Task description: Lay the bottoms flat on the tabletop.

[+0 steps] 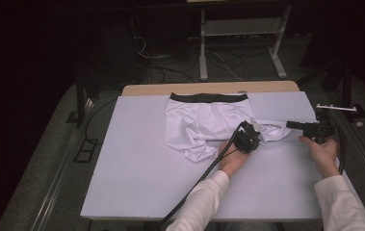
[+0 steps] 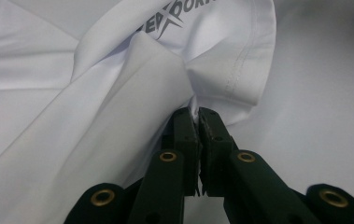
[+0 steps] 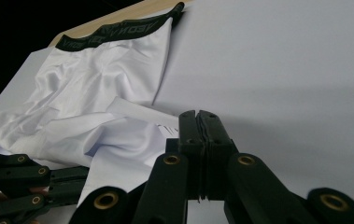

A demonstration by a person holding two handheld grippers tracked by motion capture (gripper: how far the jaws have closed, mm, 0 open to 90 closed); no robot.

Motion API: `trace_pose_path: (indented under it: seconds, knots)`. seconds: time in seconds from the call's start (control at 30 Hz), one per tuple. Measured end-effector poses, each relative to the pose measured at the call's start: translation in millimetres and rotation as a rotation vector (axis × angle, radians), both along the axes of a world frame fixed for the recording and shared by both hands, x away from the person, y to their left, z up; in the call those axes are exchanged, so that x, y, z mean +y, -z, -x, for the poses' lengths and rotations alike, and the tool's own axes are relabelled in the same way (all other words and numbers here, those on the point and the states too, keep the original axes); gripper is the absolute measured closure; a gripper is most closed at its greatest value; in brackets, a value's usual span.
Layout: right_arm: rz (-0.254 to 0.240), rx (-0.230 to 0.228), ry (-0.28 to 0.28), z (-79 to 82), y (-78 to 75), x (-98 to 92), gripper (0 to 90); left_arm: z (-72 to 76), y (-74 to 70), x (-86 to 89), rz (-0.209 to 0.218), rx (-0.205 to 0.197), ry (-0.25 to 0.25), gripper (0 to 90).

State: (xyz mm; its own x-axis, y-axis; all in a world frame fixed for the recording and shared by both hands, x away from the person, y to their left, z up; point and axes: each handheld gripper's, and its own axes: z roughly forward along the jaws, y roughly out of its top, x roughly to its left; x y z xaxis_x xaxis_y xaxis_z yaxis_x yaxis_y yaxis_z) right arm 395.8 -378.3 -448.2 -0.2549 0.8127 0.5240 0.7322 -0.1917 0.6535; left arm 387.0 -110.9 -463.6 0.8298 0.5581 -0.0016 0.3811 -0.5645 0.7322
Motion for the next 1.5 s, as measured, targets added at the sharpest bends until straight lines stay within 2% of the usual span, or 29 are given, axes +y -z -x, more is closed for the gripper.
trace_pose_path:
  seconds: [0.1, 0.2, 0.4, 0.47, 0.5, 0.57, 0.7, 0.83, 0.93, 1.03, 1.17, 1.3, 1.33, 1.43, 1.5]
  knots:
    - [-0.004, -0.003, -0.011, 1.9, -2.4, 2.1, 87.3, 2.1, -5.5, 7.5, 0.003, 0.030, 0.020, 86.6]
    - [-0.004, -0.009, -0.028, 6.9, -5.7, 5.4, 87.3, 9.2, -17.9, 20.1, 0.004, 0.065, 0.053, 86.6]
    - [0.025, -0.015, -0.066, 23.2, -15.7, 16.0, 87.3, 26.7, -41.6, 52.9, 0.003, 0.128, 0.104, 86.5]
    - [0.026, -0.017, -0.075, 29.2, -18.7, 21.0, 87.3, 29.4, -47.8, 63.6, 0.009, 0.166, 0.117, 86.5]
    - [0.027, -0.016, -0.081, 32.5, -19.8, 23.8, 87.3, 30.5, -49.8, 67.7, 0.010, 0.175, 0.123, 86.5]
    - [0.050, -0.010, -0.100, 38.8, -21.5, 30.2, 87.3, 31.6, -52.2, 74.0, -0.011, 0.167, 0.131, 86.4]
    - [0.112, 0.002, -0.131, 50.7, -21.9, 41.7, 87.3, 29.4, -41.9, 82.5, -0.038, 0.175, 0.134, 86.1]
    - [0.127, 0.037, -0.149, 59.3, -17.3, 48.0, 87.3, 30.0, -20.4, 91.7, -0.032, 0.197, 0.121, 85.4]
    - [0.133, 0.066, -0.154, 62.0, -11.9, 49.0, 87.2, 33.0, -13.9, 99.9, 0.015, 0.203, 0.116, 81.5]
    - [0.131, 0.078, -0.147, 61.6, -8.5, 46.5, 87.3, 40.7, -17.9, 110.7, 0.050, 0.190, 0.123, 79.0]
    - [0.120, 0.090, -0.136, 60.5, -5.2, 41.9, 87.2, 55.6, -23.0, 124.7, 0.119, 0.119, 0.161, 69.6]
    - [0.107, 0.090, -0.130, 60.0, -5.9, 39.7, 87.2, 62.9, -21.4, 118.4, 0.157, 0.105, 0.199, 62.6]
    - [0.102, 0.089, -0.130, 60.1, -6.2, 39.3, 87.2, 65.8, -20.1, 112.8, 0.161, 0.102, 0.222, 60.0]
    - [0.092, 0.090, -0.132, 60.2, -6.0, 36.8, 87.2, 71.5, -15.4, 102.0, 0.156, 0.099, 0.248, 56.8]
    - [0.088, 0.095, -0.125, 60.7, -4.9, 34.1, 87.2, 76.8, -10.1, 94.9, 0.117, 0.082, 0.272, 56.1]
